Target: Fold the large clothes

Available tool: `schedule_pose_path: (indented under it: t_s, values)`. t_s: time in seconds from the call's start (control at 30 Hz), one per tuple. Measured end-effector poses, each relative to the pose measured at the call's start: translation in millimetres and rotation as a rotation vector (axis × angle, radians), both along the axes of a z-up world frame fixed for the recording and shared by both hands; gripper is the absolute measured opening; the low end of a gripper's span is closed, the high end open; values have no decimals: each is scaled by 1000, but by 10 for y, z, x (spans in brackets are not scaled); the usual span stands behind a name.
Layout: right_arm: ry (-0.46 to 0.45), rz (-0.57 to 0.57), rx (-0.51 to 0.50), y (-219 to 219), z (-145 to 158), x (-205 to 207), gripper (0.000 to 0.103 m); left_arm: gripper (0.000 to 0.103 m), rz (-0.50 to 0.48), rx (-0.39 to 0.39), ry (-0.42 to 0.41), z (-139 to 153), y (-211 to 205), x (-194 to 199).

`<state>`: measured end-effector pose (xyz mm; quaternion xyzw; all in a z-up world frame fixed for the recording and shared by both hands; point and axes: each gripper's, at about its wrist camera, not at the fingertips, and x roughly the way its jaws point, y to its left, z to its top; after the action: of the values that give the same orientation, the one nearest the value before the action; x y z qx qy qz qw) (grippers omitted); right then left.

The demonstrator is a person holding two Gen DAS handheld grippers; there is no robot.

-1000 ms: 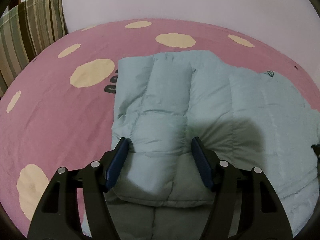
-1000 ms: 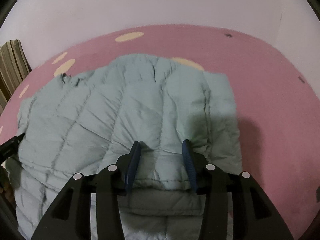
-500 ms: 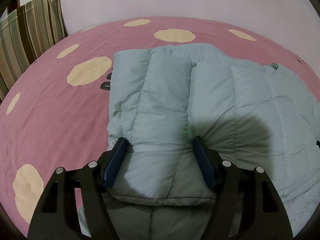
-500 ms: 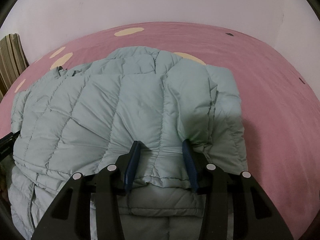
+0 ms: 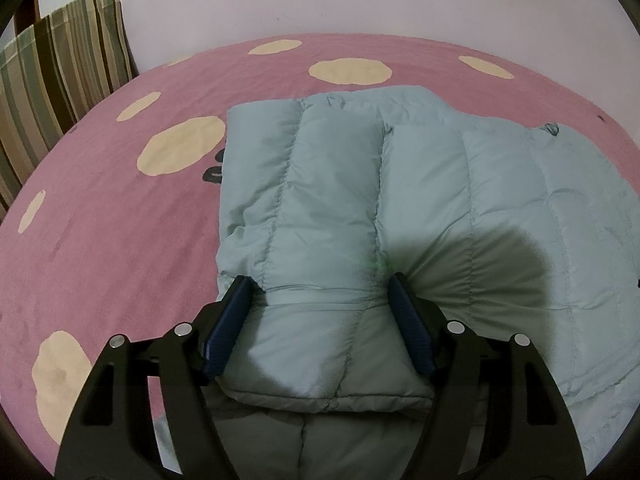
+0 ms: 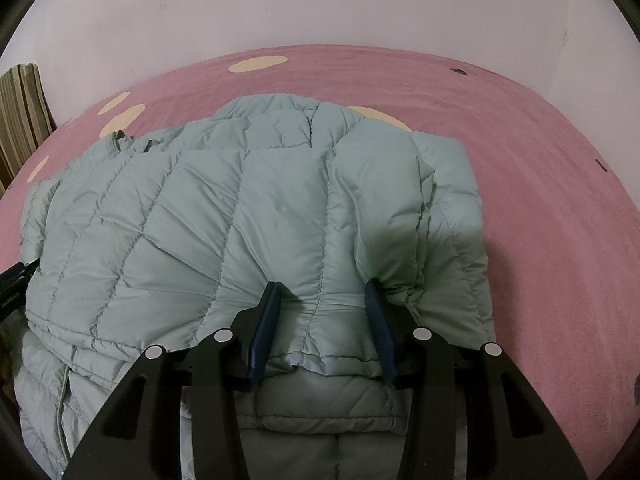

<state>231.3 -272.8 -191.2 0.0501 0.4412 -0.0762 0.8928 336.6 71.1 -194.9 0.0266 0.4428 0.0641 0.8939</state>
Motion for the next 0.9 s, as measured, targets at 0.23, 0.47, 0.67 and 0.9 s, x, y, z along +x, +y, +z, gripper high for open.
schedule_pose_path:
  t_s: [0.23,0.47,0.67,0.9]
  values:
    - [-29,-37,42,-98,264,-207,53,75,11,1,1,176,37,-79]
    - [-104,-43,76,-295,620,-1076,65,80,-6,-107,-19,498,287,-664]
    - [-77,-83,154,-589,585,-1928,67,81,10,-203,-44,676,697,-1488]
    - [-28,-114,215,-734,444,-2633,67,81,37,-284,-6,587,1041,-2372]
